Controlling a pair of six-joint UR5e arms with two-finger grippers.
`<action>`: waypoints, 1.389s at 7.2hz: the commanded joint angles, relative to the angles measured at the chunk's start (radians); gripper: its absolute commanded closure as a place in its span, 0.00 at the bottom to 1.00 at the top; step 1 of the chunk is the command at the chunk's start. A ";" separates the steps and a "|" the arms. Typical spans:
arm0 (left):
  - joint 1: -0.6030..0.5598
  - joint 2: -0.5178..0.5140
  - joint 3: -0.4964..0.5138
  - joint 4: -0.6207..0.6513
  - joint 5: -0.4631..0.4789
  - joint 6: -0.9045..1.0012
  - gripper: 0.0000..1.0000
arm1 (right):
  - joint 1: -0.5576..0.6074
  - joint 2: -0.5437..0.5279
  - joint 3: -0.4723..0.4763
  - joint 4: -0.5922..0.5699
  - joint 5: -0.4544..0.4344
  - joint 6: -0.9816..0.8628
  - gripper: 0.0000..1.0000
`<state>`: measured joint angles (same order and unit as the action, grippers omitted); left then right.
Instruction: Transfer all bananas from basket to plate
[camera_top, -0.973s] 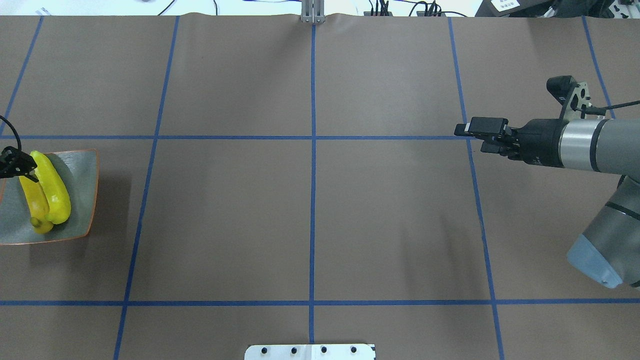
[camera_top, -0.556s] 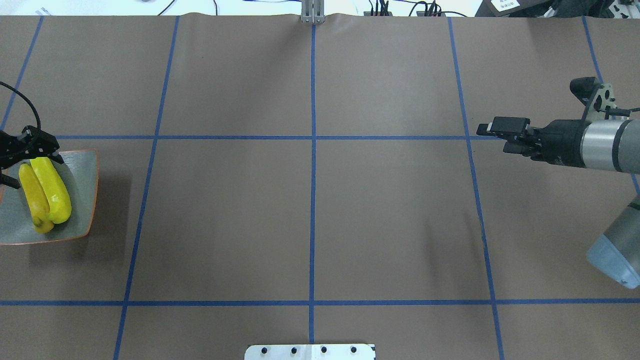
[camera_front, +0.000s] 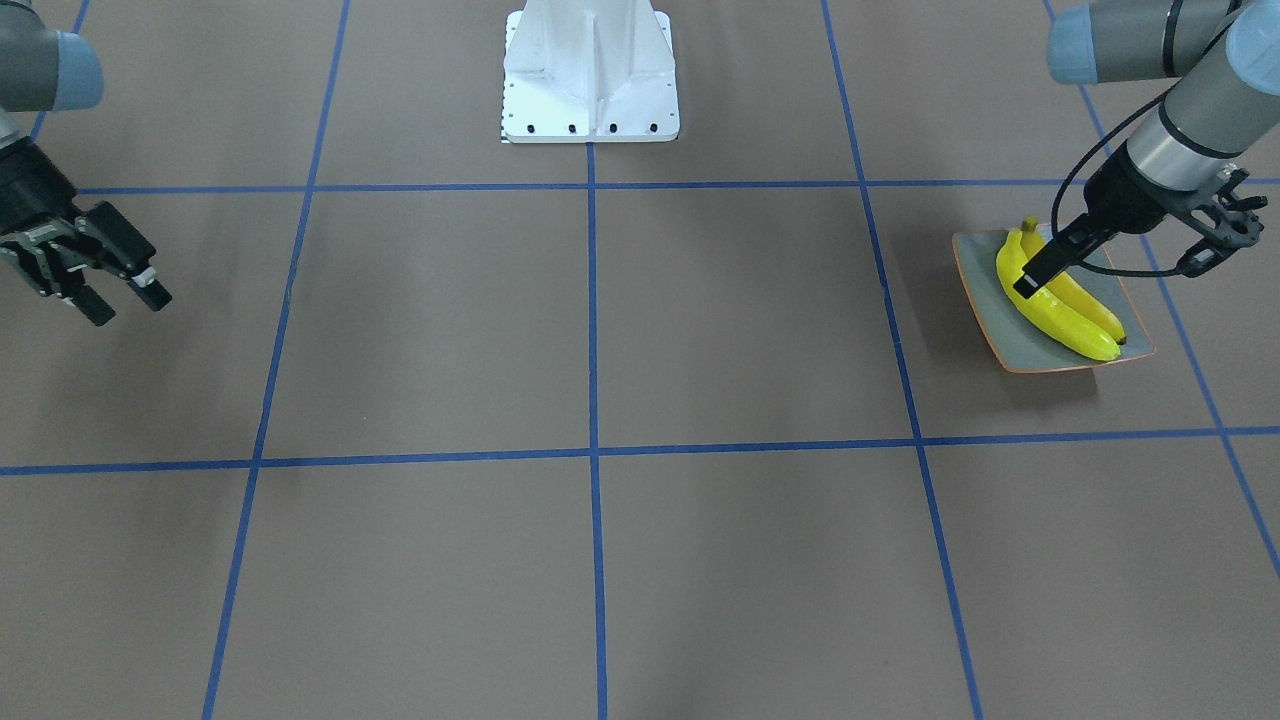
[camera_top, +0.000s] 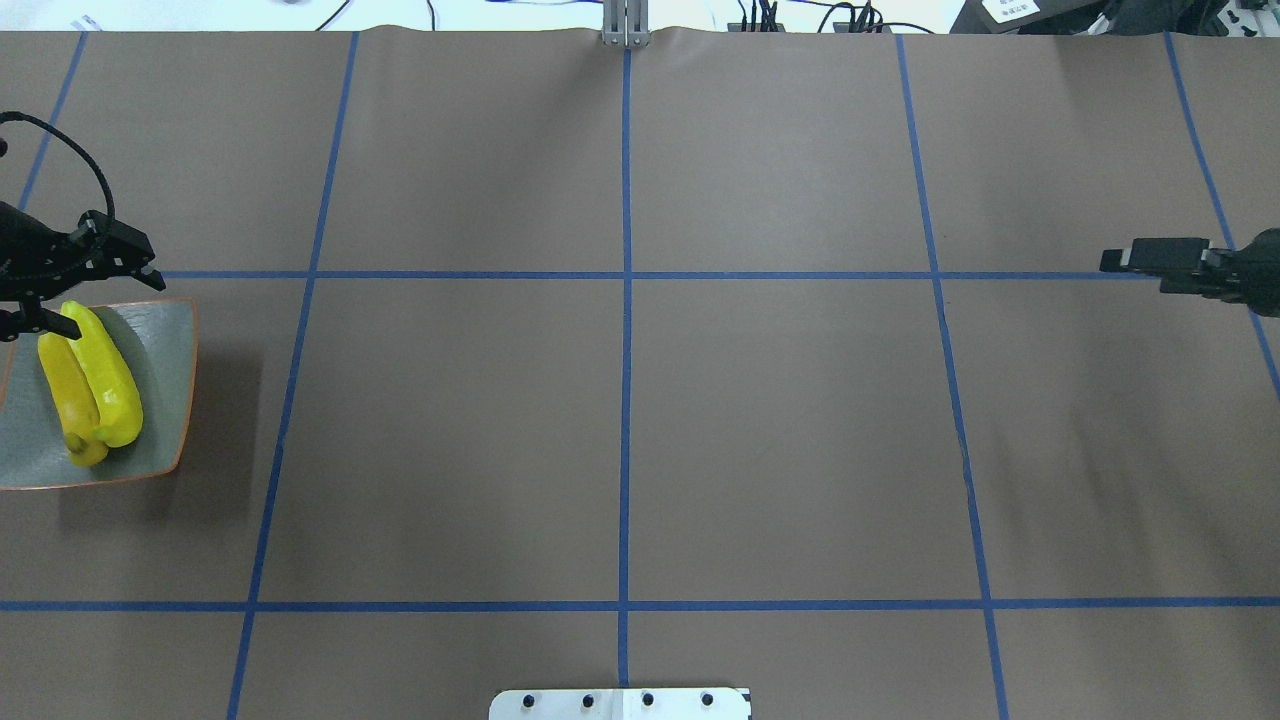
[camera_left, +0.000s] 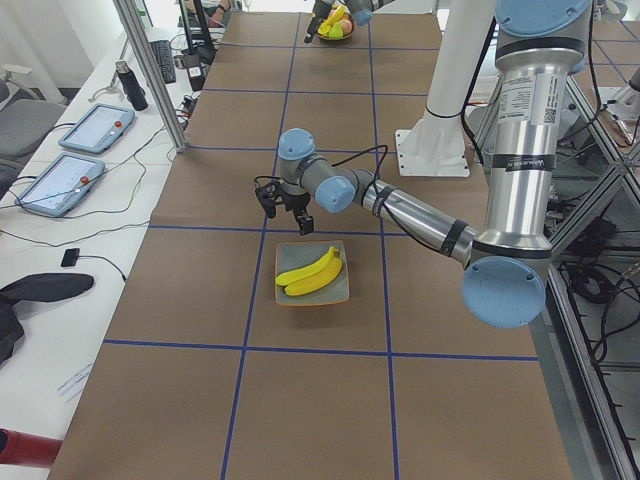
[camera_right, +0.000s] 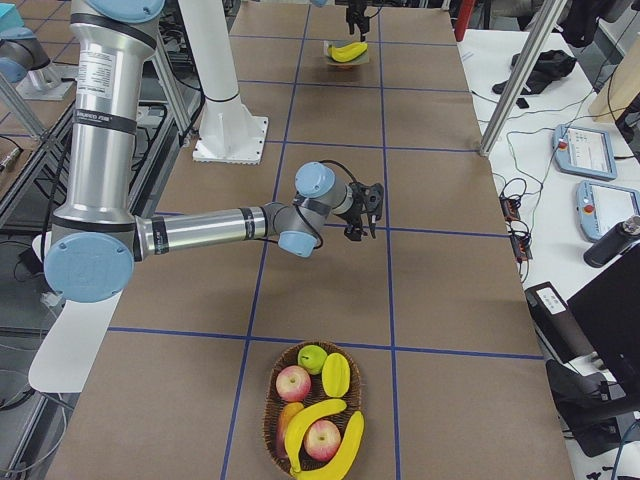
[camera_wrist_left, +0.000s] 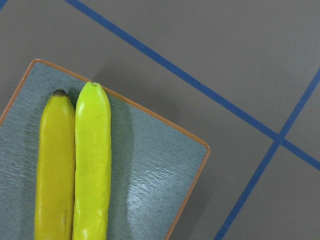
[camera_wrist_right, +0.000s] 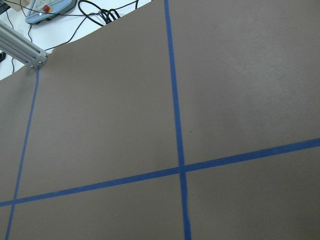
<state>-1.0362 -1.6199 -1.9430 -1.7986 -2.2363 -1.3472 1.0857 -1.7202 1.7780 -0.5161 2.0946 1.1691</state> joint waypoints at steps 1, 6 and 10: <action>0.002 -0.017 -0.001 -0.002 -0.002 -0.001 0.00 | 0.173 -0.004 -0.128 -0.004 0.134 -0.266 0.00; 0.008 -0.077 0.024 0.002 0.000 -0.029 0.00 | 0.455 -0.061 -0.310 -0.117 0.266 -0.948 0.00; 0.010 -0.093 0.067 -0.011 0.000 -0.035 0.00 | 0.629 -0.048 -0.331 -0.582 0.315 -1.608 0.00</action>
<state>-1.0268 -1.7034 -1.8918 -1.8081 -2.2365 -1.3807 1.6847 -1.7720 1.4537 -0.9766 2.4054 -0.2656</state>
